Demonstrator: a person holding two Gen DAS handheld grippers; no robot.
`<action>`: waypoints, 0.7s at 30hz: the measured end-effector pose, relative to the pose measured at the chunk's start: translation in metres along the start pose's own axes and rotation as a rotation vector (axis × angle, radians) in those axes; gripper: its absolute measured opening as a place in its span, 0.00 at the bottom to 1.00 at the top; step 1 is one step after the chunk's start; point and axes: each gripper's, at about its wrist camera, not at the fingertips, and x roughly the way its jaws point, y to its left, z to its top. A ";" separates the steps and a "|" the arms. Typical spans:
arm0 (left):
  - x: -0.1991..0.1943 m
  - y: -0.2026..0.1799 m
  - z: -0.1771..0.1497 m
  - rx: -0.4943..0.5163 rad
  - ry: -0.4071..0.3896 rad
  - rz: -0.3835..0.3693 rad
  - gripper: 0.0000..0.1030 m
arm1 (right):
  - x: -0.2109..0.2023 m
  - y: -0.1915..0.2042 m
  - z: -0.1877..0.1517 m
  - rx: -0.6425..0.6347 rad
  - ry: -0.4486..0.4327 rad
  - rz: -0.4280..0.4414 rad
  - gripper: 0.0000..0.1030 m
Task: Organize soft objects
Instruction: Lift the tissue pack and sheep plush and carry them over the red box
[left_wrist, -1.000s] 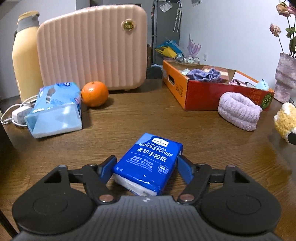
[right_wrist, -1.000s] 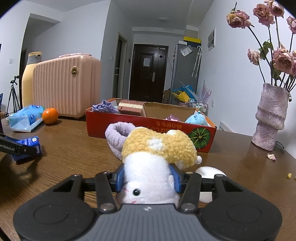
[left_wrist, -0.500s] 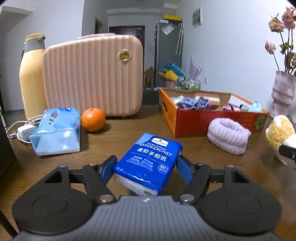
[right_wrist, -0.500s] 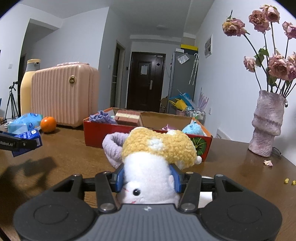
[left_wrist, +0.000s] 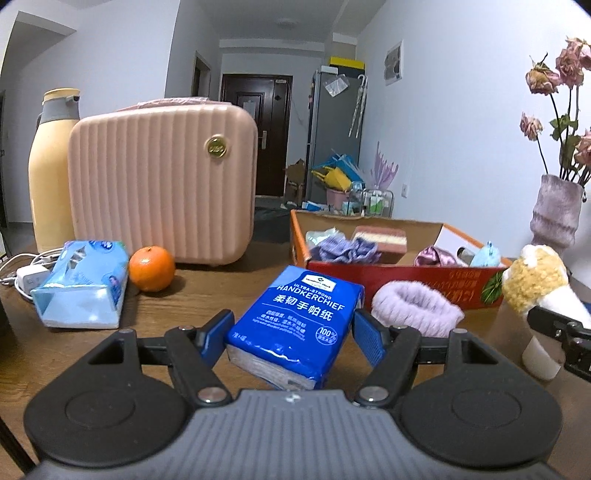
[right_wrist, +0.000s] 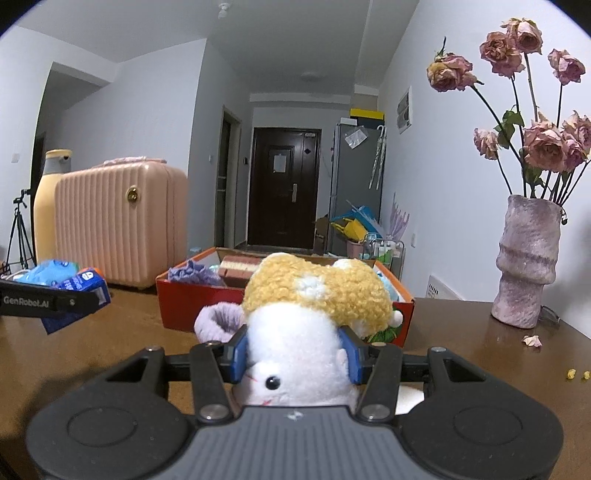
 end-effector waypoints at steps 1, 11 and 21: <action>0.000 -0.003 0.001 -0.004 -0.006 0.000 0.69 | 0.001 -0.001 0.001 0.002 -0.004 -0.003 0.48; 0.010 -0.029 0.016 -0.035 -0.058 0.007 0.69 | 0.013 -0.010 0.009 0.014 -0.045 -0.029 0.48; 0.033 -0.046 0.035 -0.100 -0.087 0.010 0.69 | 0.031 -0.024 0.021 0.044 -0.069 -0.047 0.48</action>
